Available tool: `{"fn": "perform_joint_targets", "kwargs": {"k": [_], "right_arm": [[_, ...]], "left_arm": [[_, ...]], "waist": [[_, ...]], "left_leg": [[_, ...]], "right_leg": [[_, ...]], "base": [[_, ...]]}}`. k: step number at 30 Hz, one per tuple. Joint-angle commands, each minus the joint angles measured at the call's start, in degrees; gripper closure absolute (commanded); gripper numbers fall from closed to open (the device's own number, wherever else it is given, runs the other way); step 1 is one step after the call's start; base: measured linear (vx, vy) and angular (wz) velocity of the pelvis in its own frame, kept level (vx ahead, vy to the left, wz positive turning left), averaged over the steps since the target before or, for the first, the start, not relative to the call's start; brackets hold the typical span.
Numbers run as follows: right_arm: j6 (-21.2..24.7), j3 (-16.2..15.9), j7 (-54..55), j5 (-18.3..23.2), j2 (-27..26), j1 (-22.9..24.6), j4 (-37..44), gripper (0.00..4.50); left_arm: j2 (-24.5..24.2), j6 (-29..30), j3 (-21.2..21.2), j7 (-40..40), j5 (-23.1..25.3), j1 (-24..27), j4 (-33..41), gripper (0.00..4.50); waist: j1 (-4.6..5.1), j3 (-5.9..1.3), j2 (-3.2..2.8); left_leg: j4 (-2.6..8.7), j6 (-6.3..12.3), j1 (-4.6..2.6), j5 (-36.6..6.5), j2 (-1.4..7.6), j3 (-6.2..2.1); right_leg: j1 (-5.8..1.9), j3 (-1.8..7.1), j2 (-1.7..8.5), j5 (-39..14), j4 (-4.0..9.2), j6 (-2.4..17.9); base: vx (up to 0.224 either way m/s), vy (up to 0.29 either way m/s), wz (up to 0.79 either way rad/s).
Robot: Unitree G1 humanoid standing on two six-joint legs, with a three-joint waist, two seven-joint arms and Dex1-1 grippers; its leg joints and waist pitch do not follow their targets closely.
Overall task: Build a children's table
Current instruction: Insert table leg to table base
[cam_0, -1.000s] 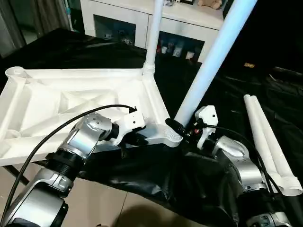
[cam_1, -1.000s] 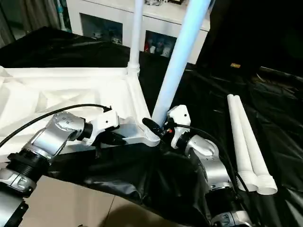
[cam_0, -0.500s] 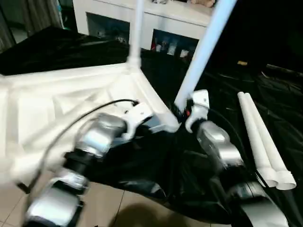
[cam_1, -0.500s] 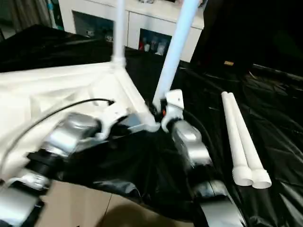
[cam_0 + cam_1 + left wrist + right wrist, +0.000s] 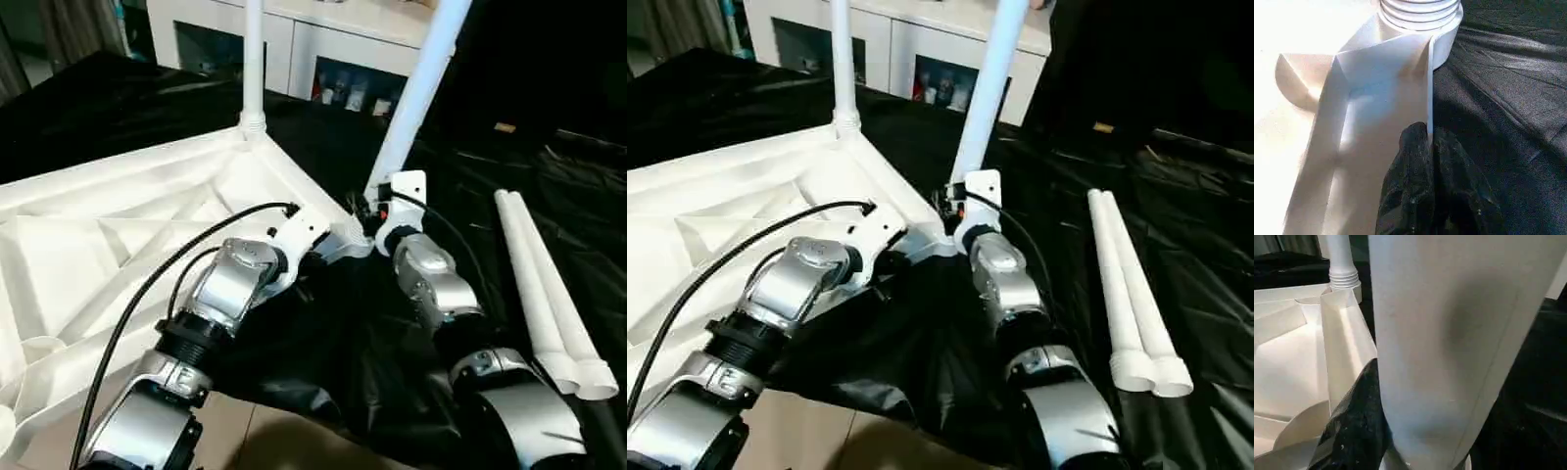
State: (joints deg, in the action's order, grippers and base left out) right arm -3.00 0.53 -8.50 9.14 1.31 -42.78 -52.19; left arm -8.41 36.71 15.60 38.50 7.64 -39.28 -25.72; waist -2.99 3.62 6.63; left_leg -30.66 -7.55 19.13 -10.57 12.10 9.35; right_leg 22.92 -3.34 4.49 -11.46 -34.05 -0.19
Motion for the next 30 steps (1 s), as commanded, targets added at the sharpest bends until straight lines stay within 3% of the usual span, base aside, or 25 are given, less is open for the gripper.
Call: {"fn": "perform_joint_targets", "kwargs": {"k": [1, 6, 7, 9, 10, 12, 13, 17, 20, 21, 23, 26, 30], "right_arm": [[5.1, -0.6, 1.0, -1.9, 0.3, 5.0, -10.6, 2.66], [3.6, 0.9, -2.9, -0.6, 0.1, 4.6, -10.4, 2.66], [3.3, 1.3, -3.7, -0.2, 0.2, 4.4, -10.3, 2.10], [3.2, 2.2, -7.3, 1.3, 1.0, 4.1, -9.1, 1.90], [3.2, 2.3, -8.5, 1.6, 1.3, 4.1, -8.6, 1.90], [3.5, 2.3, -11.1, 2.2, 2.1, 4.1, -7.3, 1.50], [3.6, 2.2, -11.9, 2.3, 2.3, 4.1, -6.9, 1.50], [4.4, 1.8, -17.5, 3.0, 4.3, 5.0, -2.4, 1.16], [5.6, 0.1, -25.9, 3.7, 7.3, 7.5, 4.7, 0.94], [6.2, -1.9, -30.9, 4.1, 9.5, 10.2, 10.1, 0.72], [6.5, -3.2, -33.7, 4.3, 10.9, 12.1, 13.6, 0.62], [7.1, -5.9, -40.1, 4.7, 15.4, 18.0, 23.1, 0.58], [6.6, -7.0, -42.8, 5.8, 18.5, 24.4, 31.8, 0.58]], "left_arm": [[1.9, -1.1, -0.2, 0.9, -2.2, -0.9, 1.5, 4.50], [1.3, -2.6, 0.3, 1.9, -2.3, -0.5, 1.5, 4.50], [0.9, -3.2, 0.8, 2.4, -2.1, -0.4, 1.6, 4.50], [-0.9, -4.9, 2.2, 4.4, -1.6, 0.0, 2.1, 4.50], [-1.4, -5.1, 2.4, 4.9, -1.5, 0.0, 2.4, 4.50], [-2.0, -4.8, 1.9, 5.5, -1.9, -0.2, 2.7, 4.50], [-2.2, -4.9, 1.9, 5.8, -2.0, -0.3, 2.6, 4.50], [-3.8, -5.9, 1.9, 7.6, -2.1, -0.6, 2.8, 4.50], [-5.9, -8.0, 2.9, 11.1, -2.6, -0.6, 3.5, 4.50], [-7.1, -9.6, 3.6, 13.8, -3.3, -0.3, 4.0, 4.50], [-8.0, -10.6, 4.0, 15.8, -3.6, 0.0, 4.3, 4.50], [-11.2, -19.6, 5.8, 24.2, -5.2, 1.8, 6.3, 4.50], [-13.5, -22.5, 5.9, 30.2, -7.7, 3.4, 9.1, 4.50]], "waist": [[0.11, -1.44, -0.92], [0.15, -1.50, -0.90], [0.14, -1.50, -0.88], [0.14, -1.70, -0.82], [-0.26, -1.85, -1.00], [-0.15, -2.16, -0.77], [-0.20, -2.30, -1.08], [-0.28, -2.66, -1.18], [-0.53, -3.03, -1.37], [-0.61, -2.98, -1.03], [-0.79, -3.01, -1.22], [-0.86, -2.70, -1.28], [-1.30, -2.32, -1.72]], "left_leg": [[3.73, 1.64, 0.97, -16.7, 0.85, 0.22], [3.70, 1.79, 1.06, -16.2, 0.85, 0.29], [3.68, 2.14, 1.07, -16.4, 0.86, 0.29], [3.61, 2.51, 1.03, -15.8, 0.90, 0.29], [3.50, 2.96, 1.05, -14.3, 0.98, 0.48], [3.02, 4.05, 1.31, -9.2, 0.88, 0.67], [2.84, 4.62, 1.40, -6.3, 0.85, 0.73], [2.22, 5.99, 0.99, -1.5, 0.90, 1.24], [1.62, 8.42, 1.02, 2.2, 0.69, 1.40], [1.41, 10.13, 1.22, 3.6, 0.70, 1.44], [1.26, 10.65, 1.21, 3.4, 0.75, 1.43], [1.29, 11.00, 1.22, 1.6, 1.06, 1.33], [1.75, 7.89, 0.79, -4.1, 1.57, 1.44]], "right_leg": [[-1.39, 2.48, 2.77, -20.1, 4.98, 6.4], [-1.39, 2.52, 2.72, -18.9, 4.90, 6.7], [-1.38, 2.51, 2.76, -19.2, 4.95, 6.8], [-1.44, 2.53, 2.76, -18.5, 4.80, 7.3], [-1.67, 2.62, 2.85, -15.2, 4.70, 7.8], [-2.04, 2.47, 2.54, -7.8, 3.70, 9.8], [-2.35, 2.47, 2.64, -4.3, 3.25, 11.0], [-2.63, 2.41, 2.38, 4.4, 2.38, 14.4], [-3.08, 2.45, 2.26, 12.0, 1.72, 16.6], [-3.28, 2.37, 2.19, 14.7, 1.42, 17.5], [-3.38, 2.36, 2.39, 14.0, 1.43, 17.7], [-3.25, 2.26, 2.53, 10.5, 1.69, 17.5], [-2.77, 2.43, 2.82, 1.3, 2.30, 16.1]], "base": [[0.000, 0.000, 0.00], [0.000, 0.000, 0.00], [0.000, 0.000, 0.00], [0.000, 0.000, 0.00], [0.000, 0.000, 0.00], [0.000, 0.000, 0.00], [0.000, 0.000, 0.00], [0.000, 0.000, 0.00], [0.000, 0.000, 0.00], [0.000, 0.000, 0.00], [0.000, 0.000, 0.00], [0.000, 0.000, 0.00], [0.000, 0.000, 0.00]]}}
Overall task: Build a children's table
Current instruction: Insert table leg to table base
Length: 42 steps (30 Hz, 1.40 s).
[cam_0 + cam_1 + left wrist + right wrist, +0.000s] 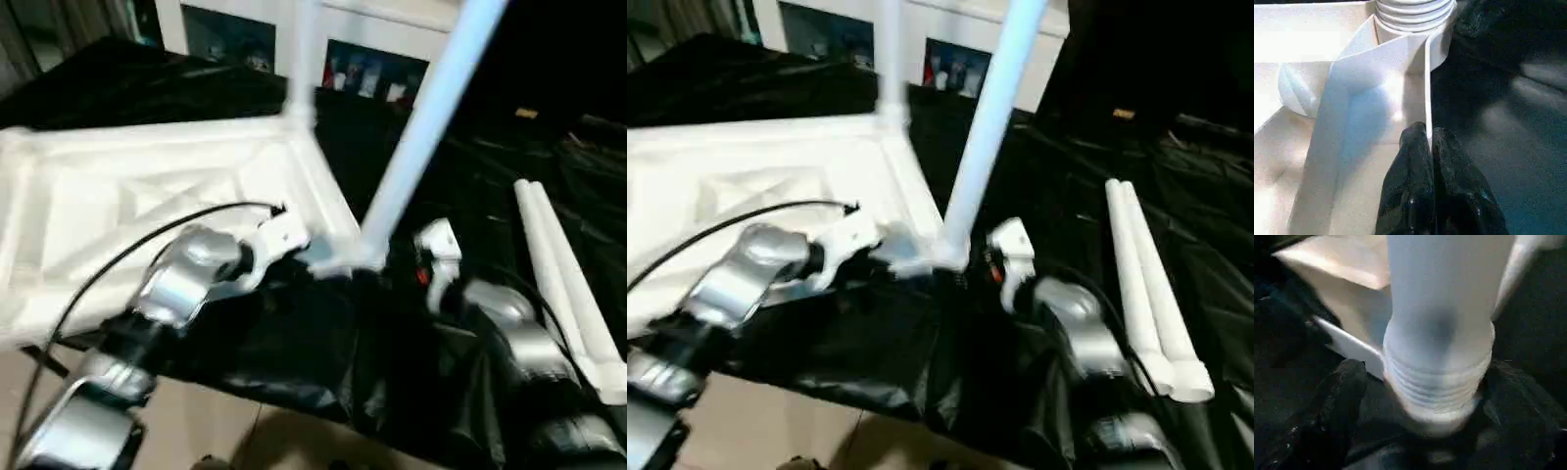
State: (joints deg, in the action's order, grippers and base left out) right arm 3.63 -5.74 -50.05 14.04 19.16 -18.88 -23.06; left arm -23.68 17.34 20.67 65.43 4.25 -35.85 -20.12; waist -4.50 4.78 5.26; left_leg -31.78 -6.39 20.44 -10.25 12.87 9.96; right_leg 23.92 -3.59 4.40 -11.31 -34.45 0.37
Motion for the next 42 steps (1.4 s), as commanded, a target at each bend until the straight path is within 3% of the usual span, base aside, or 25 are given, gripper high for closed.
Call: {"fn": "perform_joint_targets", "kwargs": {"k": [1, 10, 18, 22, 36, 42], "right_arm": [[0.2, -0.7, -1.6, 1.0, 0.8, 1.1, 3.7, 0.58], [2.5, -1.1, -2.6, 1.8, 1.8, 6.4, 12.5, 0.58], [3.5, -1.1, -2.8, 2.0, 1.4, 6.7, 12.8, 1.35], [3.9, -0.9, -2.2, 2.1, 1.1, 7.0, 12.4, 1.60], [6.7, 1.0, -4.7, 6.0, 0.2, 8.3, 8.6, 1.71], [6.0, 0.3, -8.9, 6.6, 0.5, 7.6, 3.7, 1.71]], "left_arm": [[1.8, -3.0, 0.6, 3.7, -4.9, 0.0, 3.7, 4.50], [0.8, -6.5, -0.7, 7.2, -6.6, 0.4, 3.4, 4.50], [0.5, -7.1, -1.0, 8.0, -6.6, 0.3, 2.5, 4.50], [0.6, -7.2, -1.1, 8.1, -6.6, 0.4, 2.3, 4.50], [-0.2, -6.9, -1.9, 12.0, -8.6, 0.4, 1.2, 4.50], [-0.3, -7.4, -2.0, 15.3, -9.6, -0.7, -0.8, 4.50]], "waist": [[0.12, -3.47, -0.25], [-0.53, -3.38, -0.72], [-0.57, -3.81, -0.61], [-0.60, -3.85, -0.61], [-0.74, -4.06, -0.94], [-0.73, -3.89, -0.96]], "left_leg": [[2.89, 5.99, -0.51, -5.0, 0.76, 0.89], [2.88, 3.59, -0.31, -7.4, 0.52, 0.80], [2.33, 4.74, -0.19, -3.5, 0.23, 0.83], [2.26, 4.94, -0.20, -3.7, 0.25, 0.78], [2.02, 4.75, -0.26, -4.8, 0.17, 0.71], [2.08, 4.22, -0.15, -7.1, 0.28, 0.60]], "right_leg": [[-3.64, 2.67, 2.79, 0.5, 2.67, 15.4], [-3.55, 2.80, 2.82, -3.0, 2.80, 12.8], [-3.82, 2.74, 2.65, 3.5, 1.91, 14.5], [-3.88, 2.70, 2.71, 2.9, 1.86, 14.6], [-3.94, 2.68, 2.74, 3.0, 1.68, 15.5], [-3.89, 2.63, 2.92, -0.1, 1.91, 15.6]], "base": [[0.000, 0.000, 0.00], [0.000, 0.000, 0.00], [0.000, 0.000, 0.00], [0.000, 0.000, 0.00], [0.000, 0.000, 0.00], [0.000, 0.000, 0.00]]}}
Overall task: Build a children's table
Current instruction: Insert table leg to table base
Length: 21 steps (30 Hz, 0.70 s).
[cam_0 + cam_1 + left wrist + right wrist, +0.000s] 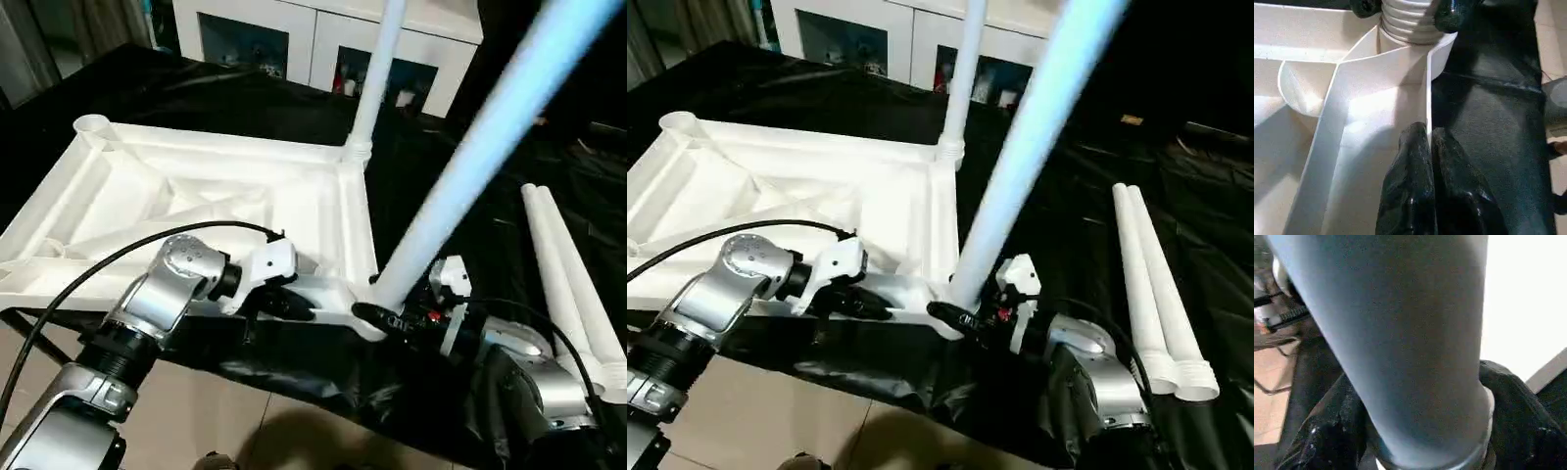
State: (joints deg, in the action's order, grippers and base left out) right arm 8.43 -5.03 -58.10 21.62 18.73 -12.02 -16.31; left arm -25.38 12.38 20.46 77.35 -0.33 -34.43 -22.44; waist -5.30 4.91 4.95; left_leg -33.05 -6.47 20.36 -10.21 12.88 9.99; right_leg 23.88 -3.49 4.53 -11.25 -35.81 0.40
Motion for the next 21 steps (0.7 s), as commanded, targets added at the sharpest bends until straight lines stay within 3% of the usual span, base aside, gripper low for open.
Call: {"fn": "perform_joint_targets", "kwargs": {"k": [1, 6, 17, 21], "right_arm": [[0.5, -0.8, -1.5, -1.5, 1.2, 0.6, -4.0, 1.71], [-2.8, -3.1, -4.3, -4.7, 2.8, -0.5, -8.0, 1.71], [-8.4, -3.5, -5.3, -6.4, 3.0, -0.9, -12.7, 1.71], [-9.1, -2.1, -0.8, -6.8, 1.0, -2.2, -16.5, 1.72]], "left_arm": [[1.3, -2.7, -1.8, 4.0, -5.1, -2.4, 1.1, 4.50], [0.0, -4.7, -0.4, 5.8, -3.6, -3.8, -1.3, 4.50], [-0.4, -7.6, -0.3, 5.6, -1.8, -4.8, -4.5, 4.50], [-0.1, -7.1, -0.4, 4.8, -1.8, -4.5, -4.7, 4.50]], "waist": [[0.10, -3.61, -0.47], [0.12, -3.18, -0.48], [0.25, -2.63, -0.12], [0.45, -2.32, -0.37]], "left_leg": [[3.41, 4.12, -0.05, -8.2, 0.19, 0.62], [3.64, 2.96, -0.21, -10.8, 0.20, 0.45], [3.87, 3.64, 0.04, -10.5, 0.33, 0.34], [4.24, 2.73, -0.01, -13.6, 0.41, 0.23]], "right_leg": [[-3.64, 2.56, 2.75, -2.3, 3.57, 15.1], [-3.29, 2.58, 2.88, -9.2, 4.27, 12.8], [-3.13, 2.53, 2.89, -9.8, 4.34, 12.7], [-2.79, 2.52, 3.09, -14.9, 4.93, 11.9]], "base": [[0.000, 0.000, 0.00], [0.000, 0.000, 0.00], [0.000, 0.000, 0.00], [0.000, 0.000, 0.00]]}}
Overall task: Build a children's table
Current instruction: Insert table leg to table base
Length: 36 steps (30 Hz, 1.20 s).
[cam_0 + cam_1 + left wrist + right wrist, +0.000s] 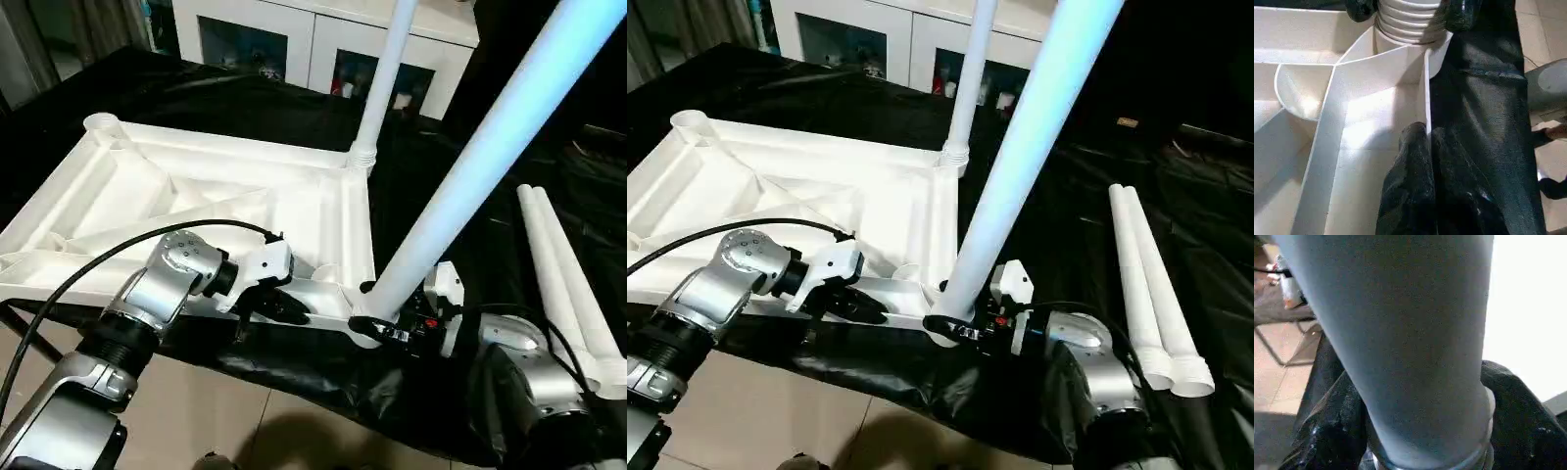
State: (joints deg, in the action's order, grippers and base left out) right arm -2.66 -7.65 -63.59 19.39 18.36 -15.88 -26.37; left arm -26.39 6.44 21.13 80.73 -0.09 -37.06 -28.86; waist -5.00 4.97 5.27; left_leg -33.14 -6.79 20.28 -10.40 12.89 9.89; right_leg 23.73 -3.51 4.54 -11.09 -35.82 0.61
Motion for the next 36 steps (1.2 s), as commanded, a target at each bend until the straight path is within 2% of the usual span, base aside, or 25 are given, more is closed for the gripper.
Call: {"fn": "perform_joint_targets", "kwargs": {"k": [1, 2, 3, 5, 6, 8, 9, 10, 12, 13, 14, 15, 16, 17, 18, 19, 20, 22, 23, 25, 30, 32, 34, 35, 36], "right_arm": [[1.8, 3.6, 11.6, -3.9, -0.9, -0.1, -10.2, 1.72], [1.7, 4.7, 14.6, -3.6, -1.8, -0.9, -11.8, 1.72], [1.2, 6.0, 18.1, -3.4, -2.9, -1.8, -13.7, 1.73], [0.2, 6.9, 22.1, -3.7, -3.9, -2.7, -15.8, 1.73], [-0.4, 7.3, 24.8, -4.2, -4.6, -3.3, -17.1, 1.73], [-1.5, 7.7, 30.8, -5.4, -5.8, -4.6, -19.7, 1.73], [-2.1, 8.1, 37.8, -6.6, -7.3, -6.5, -23.2, 1.73], [-2.1, 8.1, 37.8, -6.6, -7.3, -6.5, -23.2, 1.73], [-2.2, 8.6, 42.7, -6.9, -8.3, -8.1, -25.5, 1.73], [-1.7, 9.7, 47.1, -6.3, -9.8, -10.1, -28.1, 1.73], [-1.3, 12.7, 54.3, -3.6, -12.8, -14.4, -33.2, 1.73], [-1.3, 12.7, 54.3, -3.6, -12.8, -14.4, -33.2, 1.73], [-1.2, 13.9, 56.4, -2.3, -13.8, -15.7, -34.6, 1.73], [-1.1, 15.5, 58.2, -0.6, -14.8, -17.0, -36.1, 1.73], [-1.0, 16.8, 59.2, 0.7, -15.6, -18.0, -37.0, 1.73], [-1.0, 16.8, 59.2, 0.7, -15.6, -18.0, -37.0, 1.73], [-1.0, 17.9, 59.4, 1.8, -16.5, -19.1, -37.9, 1.73], [-1.5, 18.0, 58.2, 1.6, -17.2, -20.1, -38.4, 1.73], [-2.1, 17.5, 56.4, 1.3, -17.3, -20.3, -38.1, 1.73], [-3.0, 18.0, 53.3, 1.6, -17.7, -20.9, -38.1, 1.73], [-3.2, 19.2, 44.9, 3.4, -17.6, -21.6, -37.1, 1.73], [-2.2, 19.1, 39.7, 4.2, -16.9, -21.3, -35.5, 1.73], [0.4, 17.4, 33.2, 4.7, -15.1, -19.7, -31.3, 1.73], [2.1, 16.6, 30.1, 5.0, -13.8, -18.6, -28.7, 1.73], [5.4, 14.8, 23.6, 5.5, -10.7, -16.0, -22.8, 1.73]], "left_arm": [[1.4, -1.0, -1.2, -1.2, -1.1, -1.8, 1.0, 4.50], [1.6, -1.3, -1.2, -2.3, -0.7, -1.8, 0.5, 4.50], [2.2, -0.6, -1.5, -4.5, 0.0, -2.0, -0.5, 4.50], [3.2, 0.3, -1.9, -7.7, 0.9, -2.5, -1.8, 4.50], [4.2, 1.0, -2.4, -10.5, 1.3, -2.9, -2.8, 4.50], [6.4, 4.1, -4.0, -14.7, 1.0, -3.8, -4.1, 4.50], [8.6, 6.9, -5.0, -19.2, 1.1, -4.8, -5.1, 4.50], [8.6, 6.9, -5.0, -19.2, 1.1, -4.8, -5.1, 4.50], [10.0, 8.6, -5.3, -22.1, 1.5, -5.3, -5.5, 4.50], [11.8, 10.9, -5.7, -25.7, 1.9, -6.0, -6.1, 4.50], [16.4, 16.1, -7.4, -33.3, 2.0, -7.3, -6.9, 4.50], [16.4, 16.1, -7.4, -33.3, 2.0, -7.3, -6.9, 4.50], [17.9, 17.3, -7.7, -34.8, 2.0, -7.5, -6.7, 4.50], [19.5, 18.5, -7.6, -35.7, 1.8, -7.4, -6.0, 4.50], [20.7, 19.4, -7.3, -36.1, 1.8, -7.2, -5.2, 4.50], [20.7, 19.4, -7.3, -36.1, 1.8, -7.2, -5.2, 4.50], [21.8, 19.7, -6.2, -36.4, 2.1, -6.7, -4.4, 4.50], [22.5, 19.3, -4.9, -36.7, 2.7, -6.1, -3.7, 4.50], [22.3, 18.4, -4.3, -36.7, 3.2, -5.9, -3.8, 4.50], [21.6, 17.2, -3.9, -36.6, 3.8, -5.9, -4.1, 4.50], [19.0, 12.6, -2.3, -33.1, 4.8, -5.6, -3.6, 4.50], [17.3, 10.8, -0.9, -28.9, 4.7, -4.8, -2.6, 4.50], [14.0, 3.9, 1.4, -22.5, 5.0, -4.0, -2.2, 4.50], [12.3, 2.3, 2.4, -19.9, 5.4, -4.1, -2.4, 4.50], [9.3, -1.7, 4.1, -15.4, 6.3, -4.9, -3.9, 4.50]], "waist": [[0.16, -2.33, -0.89], [0.56, -2.15, -0.76], [0.66, -2.15, -0.99], [1.08, -2.29, -0.80], [1.10, -2.33, -0.85], [1.38, -2.28, -0.90], [1.37, -2.37, -0.82], [1.60, -2.20, -0.95], [1.64, -2.36, -0.86], [1.63, -2.33, -0.86], [2.01, -2.39, -0.80], [1.92, -2.31, -1.07], [1.78, -2.86, -0.63], [1.70, -2.88, -0.81], [1.74, -2.70, -0.67], [1.77, -2.77, -0.59], [1.76, -2.95, -0.06], [1.64, -2.99, -0.44], [1.65, -3.04, -0.17], [1.60, -3.15, -0.30], [1.60, -3.41, -0.14], [1.61, -3.57, -0.17], [1.51, -3.60, -0.27], [1.62, -3.76, -0.28], [1.43, -3.96, -0.38]], "left_leg": [[4.48, 2.50, 0.00, -14.6, 0.46, 0.22], [4.80, 1.61, 0.22, -15.9, 0.39, 0.03], [4.88, 1.00, 0.27, -16.6, 0.31, -0.15], [4.89, -0.03, -0.02, -17.2, 0.41, -0.27], [4.82, 0.08, -0.39, -17.2, 0.40, -0.13], [4.91, 0.05, -0.18, -16.1, 0.38, -0.02], [4.85, 0.30, -0.18, -16.2, 0.18, 0.00], [4.90, -0.19, -0.06, -16.3, 0.17, 0.01], [4.87, -0.20, -0.07, -16.8, 0.14, -0.06], [4.88, 0.06, -0.06, -16.5, 0.14, 0.01], [4.80, -0.14, -0.34, -17.0, 0.27, 0.18], [4.71, -0.52, -0.30, -17.0, 0.17, 0.08], [4.62, -0.24, -0.27, -16.0, 0.04, 0.10], [4.52, 0.10, -0.14, -14.8, 0.04, 0.17], [4.63, 1.12, 0.28, -13.4, -0.01, 0.25], [4.60, 1.31, 0.30, -13.4, 0.01, 0.29], [4.52, 1.66, 0.28, -13.0, 0.05, 0.34], [4.51, 2.46, 0.38, -11.2, 0.08, 0.36], [4.46, 2.59, 0.40, -10.9, 0.08, 0.41], [4.42, 2.98, 0.37, -10.1, 0.13, 0.46], [4.36, 4.12, 0.49, -9.9, 0.23, 0.52], [4.25, 4.63, 0.52, -8.5, 0.29, 0.54], [4.28, 5.34, 0.49, -7.4, 0.32, 0.47], [4.22, 5.38, 0.47, -6.9, 0.41, 0.54], [4.08, 5.87, 0.01, -5.9, 0.46, 0.56]], "right_leg": [[-2.61, 2.55, 3.13, -17.1, 5.10, 11.1], [-2.57, 2.43, 3.14, -20.1, 5.37, 10.3], [-2.65, 2.33, 3.19, -22.0, 5.45, 9.7], [-2.39, 2.35, 3.36, -24.1, 5.81, 8.7], [-2.22, 2.46, 3.26, -23.0, 5.93, 8.9], [-2.28, 2.43, 3.01, -20.0, 5.62, 9.9], [-2.34, 2.38, 2.98, -20.5, 5.78, 9.8], [-2.13, 2.39, 2.99, -21.1, 5.75, 9.8], [-2.24, 2.37, 3.06, -22.0, 5.90, 9.2], [-2.19, 2.42, 2.97, -21.3, 5.91, 8.9], [-2.01, 2.50, 2.87, -20.4, 5.68, 9.6], [-1.83, 2.47, 2.97, -20.4, 5.56, 9.7], [-2.33, 2.38, 2.77, -18.3, 5.57, 9.5], [-2.30, 2.45, 2.79, -16.1, 5.30, 9.8], [-2.51, 2.32, 2.54, -13.3, 5.18, 9.9], [-2.53, 2.30, 2.52, -13.1, 5.16, 9.8], [-2.60, 2.27, 2.58, -12.8, 5.15, 9.8], [-2.63, 2.30, 2.55, -10.2, 4.96, 10.1], [-2.69, 2.30, 2.52, -9.7, 4.94, 10.2], [-2.80, 2.31, 2.58, -7.9, 4.72, 10.8], [-3.04, 2.39, 2.84, -8.2, 4.82, 11.6], [-3.19, 2.39, 2.85, -6.3, 4.57, 12.4], [-3.34, 2.34, 2.75, -5.1, 4.54, 13.1], [-3.36, 2.40, 2.80, -4.2, 4.33, 13.3], [-3.38, 2.43, 2.69, -1.6, 4.06, 14.0]], "base": [[0.000, 0.000, 0.00], [0.000, 0.000, 0.00], [0.000, 0.000, 0.00], [0.000, 0.000, 0.00], [0.000, 0.000, 0.00], [0.000, 0.000, 0.00], [0.000, 0.000, 0.00], [0.000, 0.000, 0.00], [0.000, 0.000, 0.00], [0.000, 0.000, 0.00], [0.000, 0.000, 0.00], [0.000, 0.000, 0.00], [0.000, 0.000, 0.00], [0.000, 0.000, 0.00], [0.000, 0.000, 0.00], [0.000, 0.000, 0.00], [0.000, 0.000, 0.00], [0.000, 0.000, 0.00], [0.000, 0.000, 0.00], [0.000, 0.000, 0.00], [0.000, 0.000, 0.00], [0.000, 0.000, 0.00], [0.000, 0.000, 0.00], [0.000, 0.000, 0.00], [0.000, 0.000, 0.00]]}}
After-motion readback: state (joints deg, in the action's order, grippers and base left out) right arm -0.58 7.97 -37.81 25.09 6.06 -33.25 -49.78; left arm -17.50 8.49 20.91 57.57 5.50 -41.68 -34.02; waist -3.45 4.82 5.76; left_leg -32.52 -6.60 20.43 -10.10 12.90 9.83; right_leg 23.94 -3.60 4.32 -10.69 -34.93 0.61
